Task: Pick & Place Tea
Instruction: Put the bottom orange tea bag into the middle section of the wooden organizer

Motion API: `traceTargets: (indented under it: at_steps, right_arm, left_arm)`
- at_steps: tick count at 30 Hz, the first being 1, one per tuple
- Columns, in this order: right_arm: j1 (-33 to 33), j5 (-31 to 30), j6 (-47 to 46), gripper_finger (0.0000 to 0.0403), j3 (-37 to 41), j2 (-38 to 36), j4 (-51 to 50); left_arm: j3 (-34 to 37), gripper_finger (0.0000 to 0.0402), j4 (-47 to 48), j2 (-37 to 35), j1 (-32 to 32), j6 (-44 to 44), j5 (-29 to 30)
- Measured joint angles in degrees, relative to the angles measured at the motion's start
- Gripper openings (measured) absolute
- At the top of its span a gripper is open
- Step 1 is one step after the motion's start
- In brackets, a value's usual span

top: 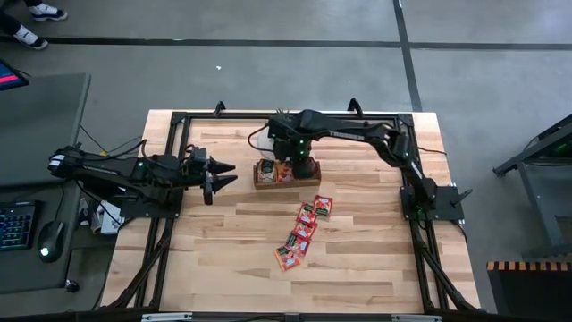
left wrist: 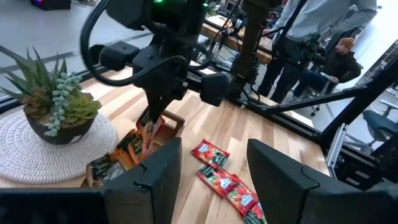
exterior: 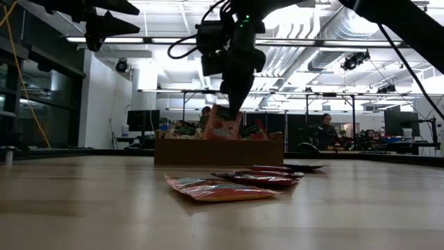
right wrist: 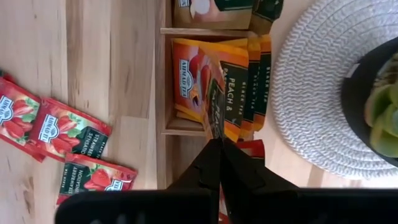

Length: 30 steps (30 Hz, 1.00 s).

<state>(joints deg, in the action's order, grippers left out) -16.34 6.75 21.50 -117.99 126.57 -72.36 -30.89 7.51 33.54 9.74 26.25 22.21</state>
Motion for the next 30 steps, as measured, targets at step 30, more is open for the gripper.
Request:
traceTargets:
  at_steps: [30]
  right_arm:
    - [1.0,-0.2,0.0,0.0000,0.0,1.8,1.7]
  left_arm:
    - [0.0,0.0181,1.6,0.0,0.0,0.0,-1.8]
